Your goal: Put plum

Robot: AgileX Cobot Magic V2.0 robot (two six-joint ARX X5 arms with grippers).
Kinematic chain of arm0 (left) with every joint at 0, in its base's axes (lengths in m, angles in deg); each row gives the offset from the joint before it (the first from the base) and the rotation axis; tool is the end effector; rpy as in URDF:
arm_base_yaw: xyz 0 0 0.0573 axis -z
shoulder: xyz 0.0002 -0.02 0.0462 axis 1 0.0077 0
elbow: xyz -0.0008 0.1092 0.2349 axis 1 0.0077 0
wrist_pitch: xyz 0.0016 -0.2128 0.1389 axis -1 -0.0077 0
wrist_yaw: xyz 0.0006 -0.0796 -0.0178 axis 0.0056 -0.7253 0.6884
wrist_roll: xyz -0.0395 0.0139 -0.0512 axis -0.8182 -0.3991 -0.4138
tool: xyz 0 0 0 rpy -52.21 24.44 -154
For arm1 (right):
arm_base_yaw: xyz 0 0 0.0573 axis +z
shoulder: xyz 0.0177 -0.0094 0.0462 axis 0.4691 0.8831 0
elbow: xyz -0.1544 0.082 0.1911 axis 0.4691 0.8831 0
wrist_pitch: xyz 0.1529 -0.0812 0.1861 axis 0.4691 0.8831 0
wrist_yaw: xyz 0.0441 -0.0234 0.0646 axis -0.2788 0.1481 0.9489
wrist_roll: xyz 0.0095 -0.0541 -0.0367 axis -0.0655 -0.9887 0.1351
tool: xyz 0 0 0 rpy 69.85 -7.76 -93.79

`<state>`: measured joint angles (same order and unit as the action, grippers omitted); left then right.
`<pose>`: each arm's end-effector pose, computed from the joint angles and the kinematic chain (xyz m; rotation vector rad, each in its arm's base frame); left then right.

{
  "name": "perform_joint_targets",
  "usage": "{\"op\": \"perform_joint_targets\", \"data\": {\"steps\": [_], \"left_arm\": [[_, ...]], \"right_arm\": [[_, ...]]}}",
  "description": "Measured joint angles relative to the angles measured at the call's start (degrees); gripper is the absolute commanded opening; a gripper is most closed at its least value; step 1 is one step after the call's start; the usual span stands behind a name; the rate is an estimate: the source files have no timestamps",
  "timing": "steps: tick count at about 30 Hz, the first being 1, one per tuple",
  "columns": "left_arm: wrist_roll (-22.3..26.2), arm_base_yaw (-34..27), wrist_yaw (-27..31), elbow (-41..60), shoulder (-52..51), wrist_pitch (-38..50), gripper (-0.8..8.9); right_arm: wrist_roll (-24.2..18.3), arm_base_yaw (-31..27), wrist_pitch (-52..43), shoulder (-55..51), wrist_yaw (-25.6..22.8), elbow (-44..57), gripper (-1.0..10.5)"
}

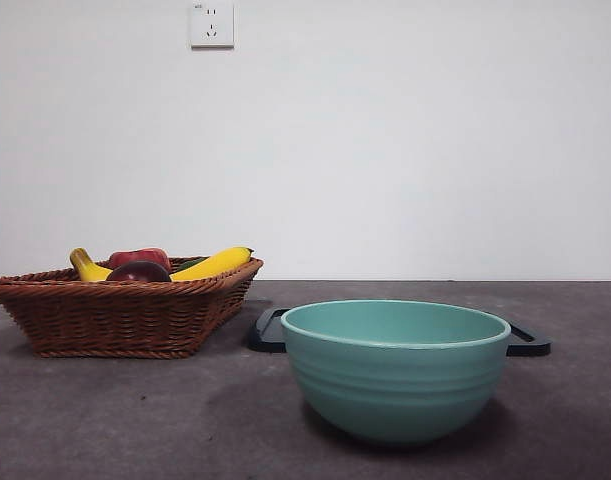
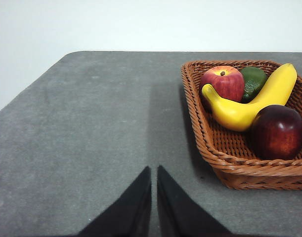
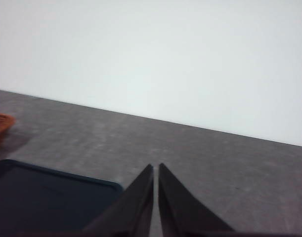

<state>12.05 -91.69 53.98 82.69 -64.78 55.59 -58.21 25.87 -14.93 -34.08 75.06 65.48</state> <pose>0.1204 0.0035 0.1537 0.0078 0.1539 0.0146 0.1279 0.0039 0.2364 -0.0925 -0.0400 0.1429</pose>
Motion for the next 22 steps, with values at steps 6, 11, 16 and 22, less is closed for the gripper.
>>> {"op": "perform_joint_targets", "data": {"steps": [6, 11, 16, 22], "left_arm": [[0.00, 0.00, 0.00, 0.00, 0.00, 0.00, 0.18], [0.00, 0.00, 0.00, 0.00, 0.00, 0.00, 0.18], [0.00, 0.00, 0.02, 0.00, 0.00, 0.00, 0.18], [0.00, 0.00, 0.00, 0.00, 0.00, 0.00, 0.18]], "right_arm": [[0.09, -0.57, -0.72, -5.77, -2.93, 7.85, 0.1], [0.22, -0.57, -0.76, -9.29, -2.99, 11.74, 0.1], [1.16, -0.57, 0.72, -12.17, -4.46, 14.58, 0.1], [2.10, -0.66, 2.84, -13.11, -7.06, 14.58, 0.1]]}}
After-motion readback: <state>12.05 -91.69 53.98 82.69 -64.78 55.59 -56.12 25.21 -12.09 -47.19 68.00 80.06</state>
